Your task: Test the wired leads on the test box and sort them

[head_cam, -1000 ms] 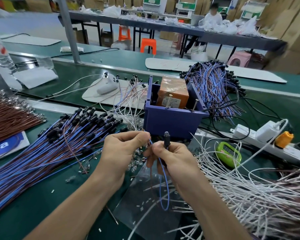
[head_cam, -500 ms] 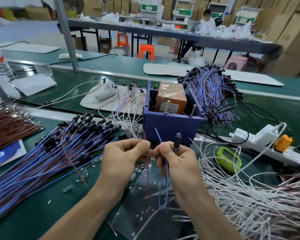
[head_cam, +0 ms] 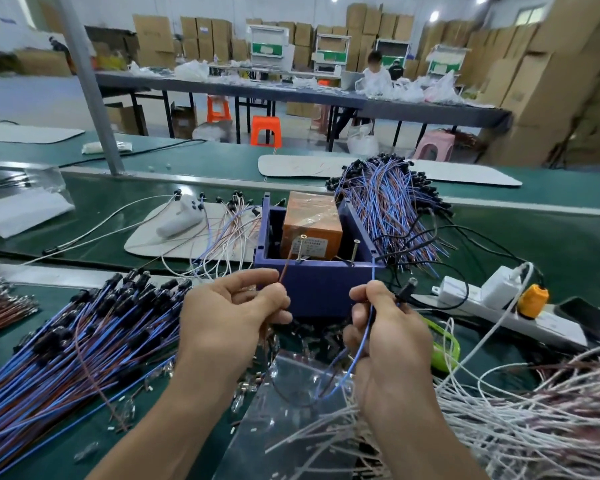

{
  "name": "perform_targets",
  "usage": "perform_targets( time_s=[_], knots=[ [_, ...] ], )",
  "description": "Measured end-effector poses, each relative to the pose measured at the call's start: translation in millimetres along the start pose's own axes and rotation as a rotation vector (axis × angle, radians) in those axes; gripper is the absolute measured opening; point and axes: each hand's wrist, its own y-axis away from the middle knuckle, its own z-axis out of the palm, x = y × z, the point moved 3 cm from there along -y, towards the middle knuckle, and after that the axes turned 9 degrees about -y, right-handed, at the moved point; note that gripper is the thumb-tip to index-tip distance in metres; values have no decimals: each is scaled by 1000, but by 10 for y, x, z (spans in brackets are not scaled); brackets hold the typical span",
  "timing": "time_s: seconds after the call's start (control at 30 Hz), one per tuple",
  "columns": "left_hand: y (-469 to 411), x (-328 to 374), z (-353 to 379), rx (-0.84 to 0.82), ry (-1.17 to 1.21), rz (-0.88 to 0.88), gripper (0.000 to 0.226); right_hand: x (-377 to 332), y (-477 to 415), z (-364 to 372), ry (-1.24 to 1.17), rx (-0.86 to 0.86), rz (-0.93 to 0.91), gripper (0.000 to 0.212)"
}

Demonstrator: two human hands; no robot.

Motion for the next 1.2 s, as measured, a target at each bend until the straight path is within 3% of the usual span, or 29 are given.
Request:
perform_targets(
  time_s=[0.2,0.4,0.73,1.2],
  knots=[
    [-172,196,124,150,17,56,16,-274,-62,224,-106,-93,-23,37],
    [-207,179,130,256,-241,144,20,-210,-111,140,-89,-99,33,38],
    [-225,7,173,160,-371,128,24,99,-228,30,1,-8,95,36],
    [-136,2,208,178,-303,224,22,91,-176,33,-8,-53,65,38]
  ],
)
